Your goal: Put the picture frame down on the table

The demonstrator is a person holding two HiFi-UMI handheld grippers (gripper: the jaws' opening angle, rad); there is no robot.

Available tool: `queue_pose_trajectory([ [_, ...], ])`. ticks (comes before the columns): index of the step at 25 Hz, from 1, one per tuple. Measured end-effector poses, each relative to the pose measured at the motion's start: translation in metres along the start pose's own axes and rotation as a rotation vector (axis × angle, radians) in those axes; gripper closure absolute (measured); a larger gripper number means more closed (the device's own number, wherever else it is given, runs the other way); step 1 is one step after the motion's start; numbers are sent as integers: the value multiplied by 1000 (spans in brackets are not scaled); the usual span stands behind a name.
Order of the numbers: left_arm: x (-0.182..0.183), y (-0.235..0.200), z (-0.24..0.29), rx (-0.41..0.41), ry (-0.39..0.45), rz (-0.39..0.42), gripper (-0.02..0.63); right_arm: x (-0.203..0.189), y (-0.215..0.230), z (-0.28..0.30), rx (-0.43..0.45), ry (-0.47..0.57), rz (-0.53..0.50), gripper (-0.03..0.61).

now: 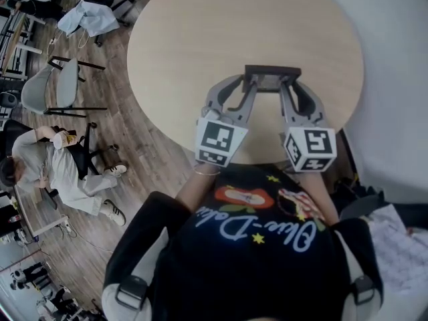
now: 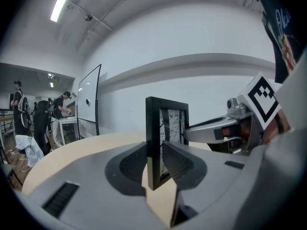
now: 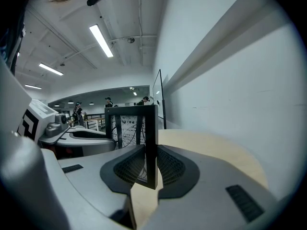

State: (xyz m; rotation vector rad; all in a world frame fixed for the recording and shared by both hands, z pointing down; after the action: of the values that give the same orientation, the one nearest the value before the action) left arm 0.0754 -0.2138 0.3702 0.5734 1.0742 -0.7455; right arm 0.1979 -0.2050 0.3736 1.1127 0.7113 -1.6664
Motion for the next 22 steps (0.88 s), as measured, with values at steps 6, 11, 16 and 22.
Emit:
queue_pose_trajectory([
  [6,-10,-6,14,-23,-30,-14,518,-7,4,13,-10,-53,6,502],
  [11,-18,-11,24,-33,-48,-25,518,-10,7,24,-16,-85,9,502],
  [16,-26,-17,31,-46,-73,-31,518,-16,7,34,-14,-120,16,502],
  [22,-36,-15,42,-65,-101,-37,518,-27,14,41,-17,-156,22,502],
])
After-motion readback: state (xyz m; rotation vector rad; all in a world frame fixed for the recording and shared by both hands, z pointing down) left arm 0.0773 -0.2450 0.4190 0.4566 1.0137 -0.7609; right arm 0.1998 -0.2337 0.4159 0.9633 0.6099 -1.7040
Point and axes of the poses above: the fingertips, and each gripper's own axes: z forward along the fingers, y to its right, x out of its top, the point moved 3 cm from there along -z, backward along the fingers, and after that the axes turned 9 degrees about -y, right-handed, at the moved point
